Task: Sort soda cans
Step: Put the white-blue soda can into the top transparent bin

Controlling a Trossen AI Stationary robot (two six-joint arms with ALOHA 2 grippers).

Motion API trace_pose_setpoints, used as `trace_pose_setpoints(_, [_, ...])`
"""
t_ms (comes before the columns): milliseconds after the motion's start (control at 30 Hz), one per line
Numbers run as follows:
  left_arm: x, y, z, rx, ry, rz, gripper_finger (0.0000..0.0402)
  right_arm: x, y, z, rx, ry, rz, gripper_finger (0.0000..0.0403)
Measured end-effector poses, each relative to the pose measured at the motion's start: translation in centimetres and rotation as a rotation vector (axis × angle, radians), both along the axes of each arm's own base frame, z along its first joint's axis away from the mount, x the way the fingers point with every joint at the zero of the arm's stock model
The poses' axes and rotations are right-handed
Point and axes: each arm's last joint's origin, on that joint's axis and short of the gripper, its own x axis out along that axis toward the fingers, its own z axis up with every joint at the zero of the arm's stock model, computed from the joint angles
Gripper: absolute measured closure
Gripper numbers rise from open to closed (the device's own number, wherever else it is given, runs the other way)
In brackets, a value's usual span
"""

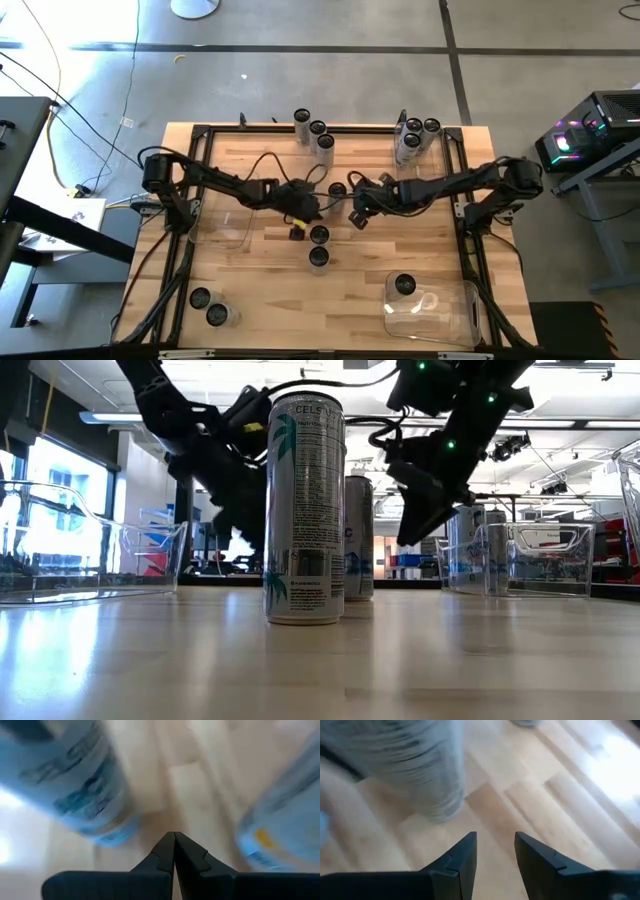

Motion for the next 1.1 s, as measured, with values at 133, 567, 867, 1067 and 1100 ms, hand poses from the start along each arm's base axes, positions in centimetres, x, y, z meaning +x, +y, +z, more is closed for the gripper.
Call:
trace_pose_setpoints(133, [-0.2,2.0,0.0,0.130,0.015,0.145,0.0401,0.8,0.8,0.3,0.115,-0.066,0.153,0.0277])
trace_pose_setpoints(567, [0.4,4.5,0.5,-0.116,-0.173,0.014,0.0401,1.5,-0.1,0.1,0.095,-0.107,0.171,0.0277])
trace_pose_setpoints(867, [0.5,1.1,-0.2,-0.099,-0.063,-0.029,0.0401,0.1,0.6,-0.6,0.013,0.037,0.046,0.0277])
trace_pose_setpoints(1067, [-0.1,1.0,-0.9,0.010,0.039,0.117,0.0401,-1.4,1.8,0.0,-0.072,0.128,0.056,0.0277])
trace_pose_setpoints(1100, [-0.1,1.1,-0.9,0.010,0.039,0.140,0.0401,-1.8,1.9,0.5,-0.080,0.126,0.049,0.0277])
